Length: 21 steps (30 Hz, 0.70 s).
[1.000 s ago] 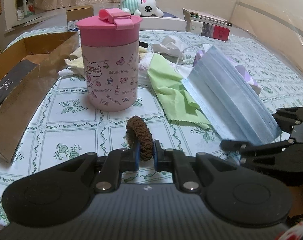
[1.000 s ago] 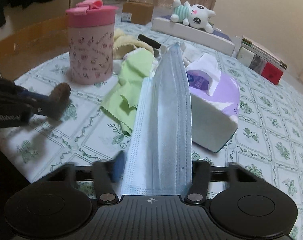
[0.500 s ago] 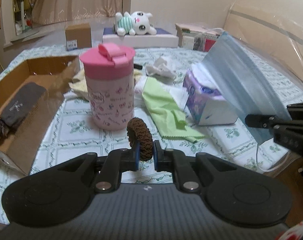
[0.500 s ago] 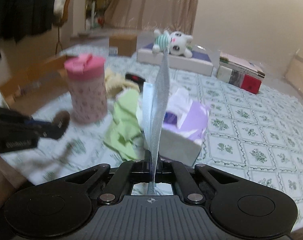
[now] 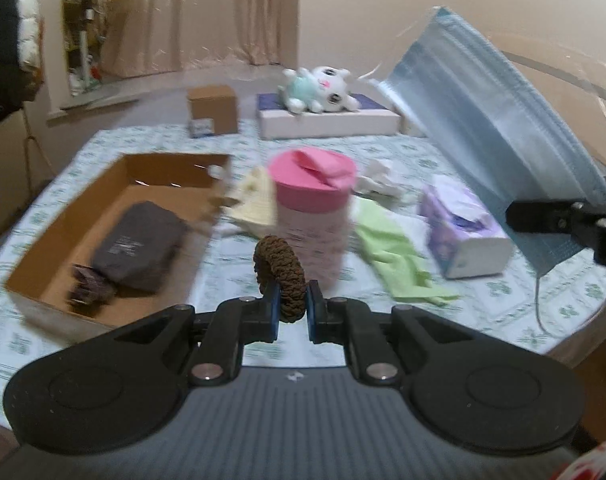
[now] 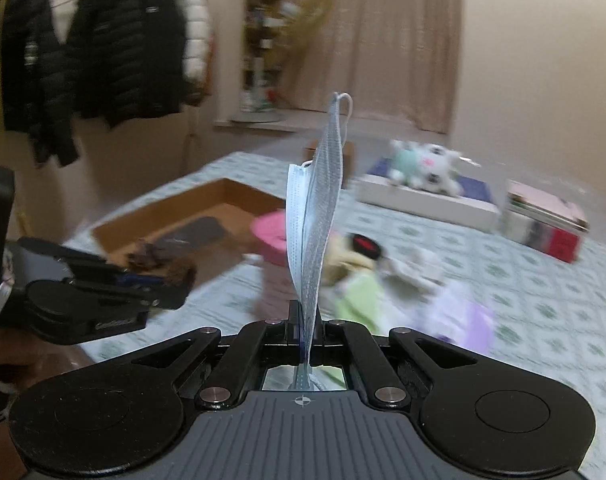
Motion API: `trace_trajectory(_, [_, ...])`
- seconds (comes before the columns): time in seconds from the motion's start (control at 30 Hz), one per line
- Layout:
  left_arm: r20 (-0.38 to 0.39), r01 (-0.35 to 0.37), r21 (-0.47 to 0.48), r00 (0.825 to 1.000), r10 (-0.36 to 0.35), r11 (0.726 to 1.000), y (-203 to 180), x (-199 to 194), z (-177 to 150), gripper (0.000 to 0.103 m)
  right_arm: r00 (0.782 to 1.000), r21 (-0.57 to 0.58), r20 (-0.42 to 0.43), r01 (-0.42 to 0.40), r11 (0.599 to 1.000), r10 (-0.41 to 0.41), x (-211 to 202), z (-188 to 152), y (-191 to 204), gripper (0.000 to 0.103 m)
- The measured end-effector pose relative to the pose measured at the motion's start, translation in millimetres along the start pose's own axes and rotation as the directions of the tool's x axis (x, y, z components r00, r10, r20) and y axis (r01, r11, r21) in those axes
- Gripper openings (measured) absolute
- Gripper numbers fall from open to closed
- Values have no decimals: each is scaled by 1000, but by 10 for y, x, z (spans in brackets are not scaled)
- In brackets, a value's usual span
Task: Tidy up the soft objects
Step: 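Carry the hair tie and mask into the cardboard box and open both grippers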
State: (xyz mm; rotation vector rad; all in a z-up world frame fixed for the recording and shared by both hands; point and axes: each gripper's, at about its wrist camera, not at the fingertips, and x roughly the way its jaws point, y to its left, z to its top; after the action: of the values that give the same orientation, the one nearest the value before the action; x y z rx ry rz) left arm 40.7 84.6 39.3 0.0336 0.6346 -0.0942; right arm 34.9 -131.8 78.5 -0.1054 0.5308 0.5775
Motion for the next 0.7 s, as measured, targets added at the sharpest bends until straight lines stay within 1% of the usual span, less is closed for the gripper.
trace_trajectory(0.1, [0, -41, -2, 999, 41, 999, 300, -36, 59, 11, 997, 2, -12, -80, 997, 80, 285, 132, 210, 1])
trace_trajectory(0.17, [-1, -72, 1, 997, 72, 997, 512, -37, 102, 11, 991, 21, -28, -134, 991, 134, 516, 226, 318, 1])
trace_trajectory(0.23, [-1, -94, -3, 996, 94, 996, 721, -26, 142, 11, 985, 16, -41, -164, 986, 165, 753, 334, 465, 1])
trace_trajectory(0.4, [-14, -131, -27, 991, 131, 991, 1262, 70, 230, 11, 970, 7, -74, -231, 973, 231, 1307, 544, 771, 1])
trace_trajectory(0.47, [-24, -150, -21, 988, 150, 988, 1455, 135, 252, 11, 964, 10, -88, -252, 968, 252, 1542, 626, 898, 1])
trace_trajectory(0.63, [-59, -168, -13, 984, 167, 986, 1830, 361, 271, 11, 952, 62, -105, -283, 957, 288, 2067, 758, 1046, 1])
trace_trajectory(0.7, [-69, -170, -7, 983, 169, 985, 1926, 455, 269, 11, 945, 89, -104, -300, 950, 308, 2211, 771, 1058, 1])
